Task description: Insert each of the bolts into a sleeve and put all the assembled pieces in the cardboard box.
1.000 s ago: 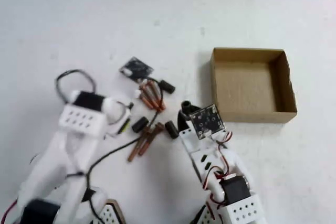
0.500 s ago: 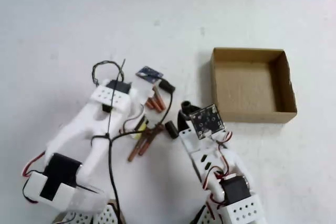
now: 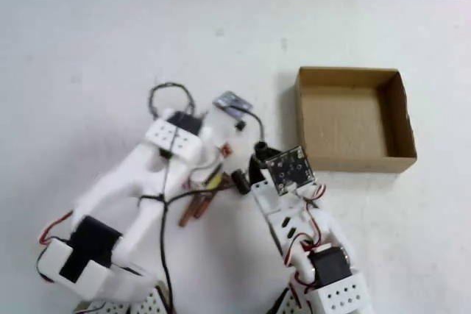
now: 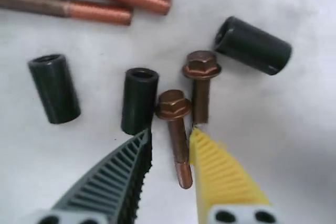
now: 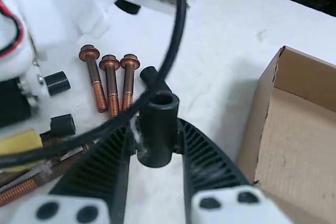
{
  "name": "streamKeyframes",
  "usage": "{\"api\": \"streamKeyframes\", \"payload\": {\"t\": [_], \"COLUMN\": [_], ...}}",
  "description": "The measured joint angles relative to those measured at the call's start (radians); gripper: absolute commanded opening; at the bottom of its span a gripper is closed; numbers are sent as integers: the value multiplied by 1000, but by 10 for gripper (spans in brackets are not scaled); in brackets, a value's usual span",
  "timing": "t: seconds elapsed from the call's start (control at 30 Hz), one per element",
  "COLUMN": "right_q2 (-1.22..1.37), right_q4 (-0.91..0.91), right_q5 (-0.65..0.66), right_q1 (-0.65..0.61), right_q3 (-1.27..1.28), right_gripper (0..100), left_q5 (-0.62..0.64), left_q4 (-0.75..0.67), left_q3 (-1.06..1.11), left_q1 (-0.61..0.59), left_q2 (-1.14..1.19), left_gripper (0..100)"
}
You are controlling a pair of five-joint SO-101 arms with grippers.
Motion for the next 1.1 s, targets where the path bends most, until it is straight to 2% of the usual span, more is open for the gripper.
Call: {"api": "streamKeyframes", "payload": {"t": [0.43,0.67,1.1], "right_q2": [0,0,0], "right_q4": [0,0,0], "right_q5": [0,0,0], "right_q1": [0,11,9], "right_q3": [0,0,0], "right_gripper": [16,16,16], "left_q5": [0,0,0], "left_q4": [-3,-123,-133], "left_q3": [-5,94,97], "left_q1": [12,11,11], "left_q2": [0,0,0], "left_gripper": [146,146,146]}}
